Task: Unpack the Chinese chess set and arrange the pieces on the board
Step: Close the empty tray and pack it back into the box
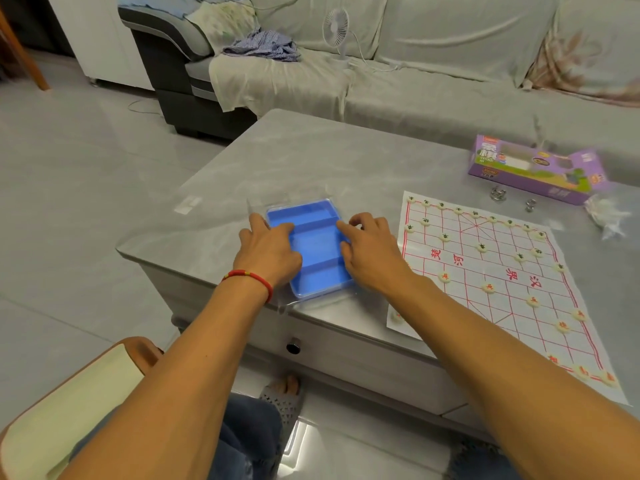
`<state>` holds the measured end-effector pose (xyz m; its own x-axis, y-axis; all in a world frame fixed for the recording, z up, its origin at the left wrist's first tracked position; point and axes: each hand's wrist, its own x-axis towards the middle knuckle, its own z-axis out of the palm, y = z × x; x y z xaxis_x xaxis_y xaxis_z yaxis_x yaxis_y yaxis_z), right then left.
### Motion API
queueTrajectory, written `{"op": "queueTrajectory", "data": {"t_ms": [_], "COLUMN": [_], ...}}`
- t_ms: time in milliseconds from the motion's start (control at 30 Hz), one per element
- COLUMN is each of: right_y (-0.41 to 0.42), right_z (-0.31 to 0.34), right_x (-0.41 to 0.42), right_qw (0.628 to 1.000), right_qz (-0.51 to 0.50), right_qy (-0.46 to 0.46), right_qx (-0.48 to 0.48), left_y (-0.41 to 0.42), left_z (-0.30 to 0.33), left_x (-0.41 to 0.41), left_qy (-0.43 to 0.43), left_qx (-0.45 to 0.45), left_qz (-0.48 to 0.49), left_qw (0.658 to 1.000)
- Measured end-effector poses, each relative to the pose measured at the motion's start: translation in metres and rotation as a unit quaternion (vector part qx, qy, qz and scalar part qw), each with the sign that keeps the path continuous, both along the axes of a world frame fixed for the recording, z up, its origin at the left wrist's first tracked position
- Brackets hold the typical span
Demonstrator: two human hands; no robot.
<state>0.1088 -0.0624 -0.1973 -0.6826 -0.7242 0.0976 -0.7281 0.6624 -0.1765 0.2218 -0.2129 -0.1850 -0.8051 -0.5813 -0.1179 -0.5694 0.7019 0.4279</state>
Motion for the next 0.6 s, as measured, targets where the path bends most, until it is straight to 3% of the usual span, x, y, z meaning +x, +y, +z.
{"op": "queueTrajectory", "data": {"t_ms": [133, 333, 467, 600], "right_y": [0.006, 0.013, 0.028, 0.065], "right_z": [0.006, 0.000, 0.005, 0.012], "right_x": [-0.002, -0.005, -0.012, -0.031], "right_qw": [0.998, 0.995, 0.995, 0.993], "right_qz": [0.039, 0.063, 0.067, -0.010], "right_qy": [0.024, 0.019, -0.072, -0.060], "right_qx": [0.046, 0.073, -0.025, -0.097], "left_y": [0.009, 0.019, 0.022, 0.030], "left_z": [-0.001, -0.019, -0.023, -0.015], "left_x": [-0.013, -0.042, -0.048, -0.056], "left_qy": [0.019, -0.015, -0.027, 0.000], "left_qx": [-0.125, -0.129, -0.120, -0.133], "left_qz": [-0.014, -0.099, -0.092, -0.075], "left_qw": [0.992, 0.987, 0.988, 0.988]}}
